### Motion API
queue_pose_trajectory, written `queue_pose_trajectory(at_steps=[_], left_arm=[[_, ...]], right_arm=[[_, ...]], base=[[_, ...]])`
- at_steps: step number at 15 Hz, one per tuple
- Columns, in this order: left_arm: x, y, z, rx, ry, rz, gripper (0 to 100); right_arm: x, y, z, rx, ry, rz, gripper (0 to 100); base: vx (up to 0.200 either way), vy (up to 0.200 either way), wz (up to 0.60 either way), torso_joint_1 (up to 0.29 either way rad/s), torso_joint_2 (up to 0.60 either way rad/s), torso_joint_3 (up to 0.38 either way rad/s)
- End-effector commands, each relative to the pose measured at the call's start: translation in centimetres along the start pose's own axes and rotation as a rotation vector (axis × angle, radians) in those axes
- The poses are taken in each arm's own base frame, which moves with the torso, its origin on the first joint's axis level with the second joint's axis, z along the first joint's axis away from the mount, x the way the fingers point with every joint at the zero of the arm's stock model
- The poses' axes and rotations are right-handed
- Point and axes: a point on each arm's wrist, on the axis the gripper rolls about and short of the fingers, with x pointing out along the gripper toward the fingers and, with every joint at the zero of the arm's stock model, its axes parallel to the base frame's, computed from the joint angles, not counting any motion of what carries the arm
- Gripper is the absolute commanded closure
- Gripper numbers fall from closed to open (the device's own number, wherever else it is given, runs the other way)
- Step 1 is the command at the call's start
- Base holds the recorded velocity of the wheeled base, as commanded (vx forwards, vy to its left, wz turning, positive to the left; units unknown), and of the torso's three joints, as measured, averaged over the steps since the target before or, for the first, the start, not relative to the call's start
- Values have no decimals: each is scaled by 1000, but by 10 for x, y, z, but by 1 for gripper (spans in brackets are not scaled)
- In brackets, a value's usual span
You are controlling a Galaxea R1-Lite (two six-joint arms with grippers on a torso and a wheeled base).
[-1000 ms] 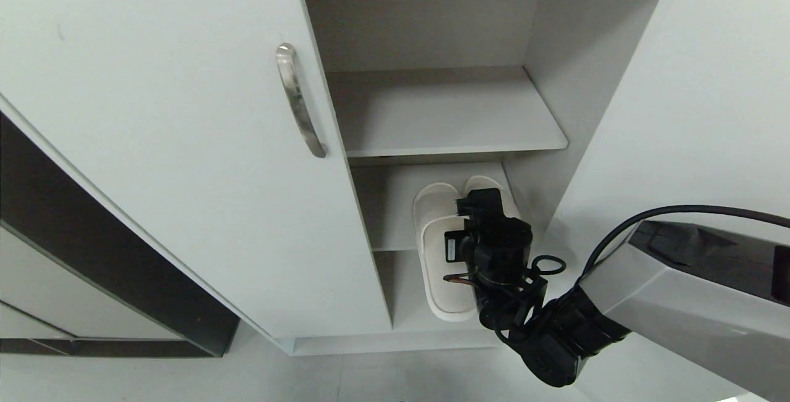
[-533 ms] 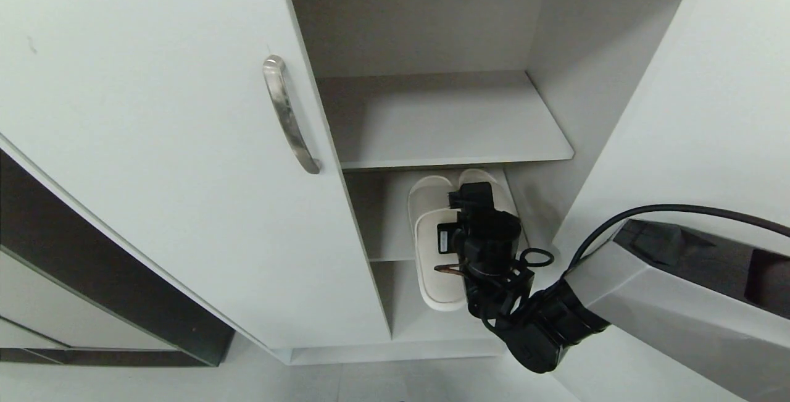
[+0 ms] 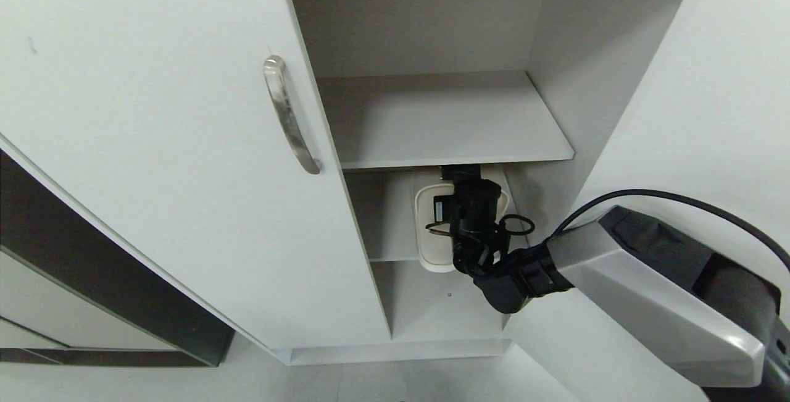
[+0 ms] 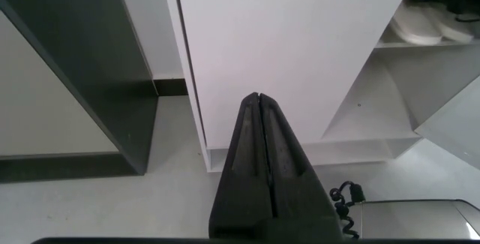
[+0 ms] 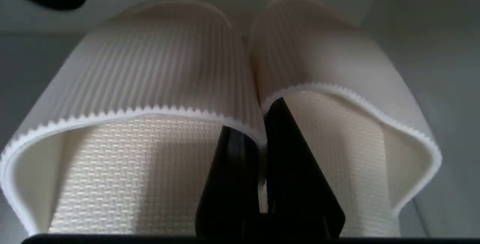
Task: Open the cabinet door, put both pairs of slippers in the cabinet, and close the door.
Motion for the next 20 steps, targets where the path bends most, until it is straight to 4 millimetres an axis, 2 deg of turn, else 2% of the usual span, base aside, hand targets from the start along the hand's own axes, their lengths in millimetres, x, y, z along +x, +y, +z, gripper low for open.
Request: queue_pose_trajectory(at_steps=[1, 5, 6, 8, 10, 14, 17, 18, 19, 20], left_arm=[[0, 0, 0, -1, 2, 1, 100], [0, 0, 0, 1, 0, 1, 100], [0, 0, 0, 1, 0, 1, 100], [0, 0, 0, 1, 0, 1, 100], [0, 0, 0, 1, 0, 1, 100], [0, 0, 0, 4, 2, -3, 100], [0, 0, 0, 2, 2, -3, 100], [0, 0, 0, 4, 2, -3, 100], [0, 0, 0, 4, 4, -3, 100], [0, 0, 0, 4, 2, -4, 100]], right_arm=[[12, 5, -22, -24, 28, -9, 100], [16, 5, -28, -35, 40, -13, 100], [16, 5, -28, -35, 40, -13, 0], [13, 6, -21, -10, 22, -9, 0], [-9, 3, -5, 0, 11, 18, 0], [-72, -27, 20, -29, 71, 184, 0], [-135, -46, 45, 28, 110, 359, 0], [-170, -58, 51, 50, 148, 485, 0], [-188, -70, 50, 53, 178, 566, 0], [-194, -76, 47, 47, 206, 636, 0]], base=[[0, 0, 0, 0, 0, 0], [0, 0, 0, 0, 0, 0], [0, 0, 0, 0, 0, 0], [0, 0, 0, 0, 0, 0], [0, 0, 0, 0, 0, 0], [0, 0, 0, 0, 0, 0], [0, 0, 0, 0, 0, 0], [0, 0, 0, 0, 0, 0], [0, 0, 0, 0, 0, 0], [-200, 0, 0, 7, 2, 2]])
